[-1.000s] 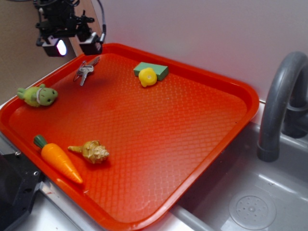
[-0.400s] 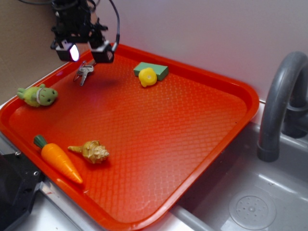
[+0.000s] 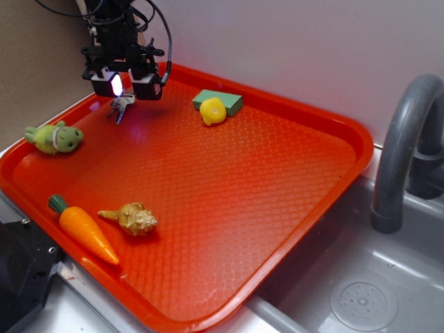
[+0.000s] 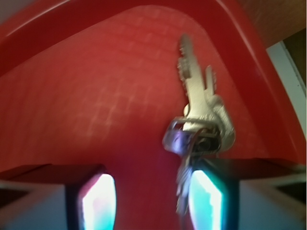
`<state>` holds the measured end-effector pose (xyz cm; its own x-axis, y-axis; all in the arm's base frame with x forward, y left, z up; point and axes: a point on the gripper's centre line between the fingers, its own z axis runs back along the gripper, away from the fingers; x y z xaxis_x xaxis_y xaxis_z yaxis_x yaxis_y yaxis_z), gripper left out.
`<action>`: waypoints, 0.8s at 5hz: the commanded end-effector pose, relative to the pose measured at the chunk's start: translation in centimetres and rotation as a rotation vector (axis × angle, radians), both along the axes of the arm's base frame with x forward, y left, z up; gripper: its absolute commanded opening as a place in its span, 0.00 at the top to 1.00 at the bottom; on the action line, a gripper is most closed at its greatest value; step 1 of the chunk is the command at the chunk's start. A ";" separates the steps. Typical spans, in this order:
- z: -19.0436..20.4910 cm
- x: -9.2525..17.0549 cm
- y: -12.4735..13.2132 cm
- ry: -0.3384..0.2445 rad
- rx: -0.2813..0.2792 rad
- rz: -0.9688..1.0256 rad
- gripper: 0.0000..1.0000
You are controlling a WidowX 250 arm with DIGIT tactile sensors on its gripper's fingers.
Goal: Grab the silver keys.
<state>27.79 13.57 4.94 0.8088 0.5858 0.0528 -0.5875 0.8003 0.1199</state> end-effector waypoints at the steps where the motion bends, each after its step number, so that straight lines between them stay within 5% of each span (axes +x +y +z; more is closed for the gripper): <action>1: 2.3 -0.9 1.1 -0.043 0.059 0.009 1.00; 4: 4.1 -3.0 -0.1 -0.020 0.058 -0.022 1.00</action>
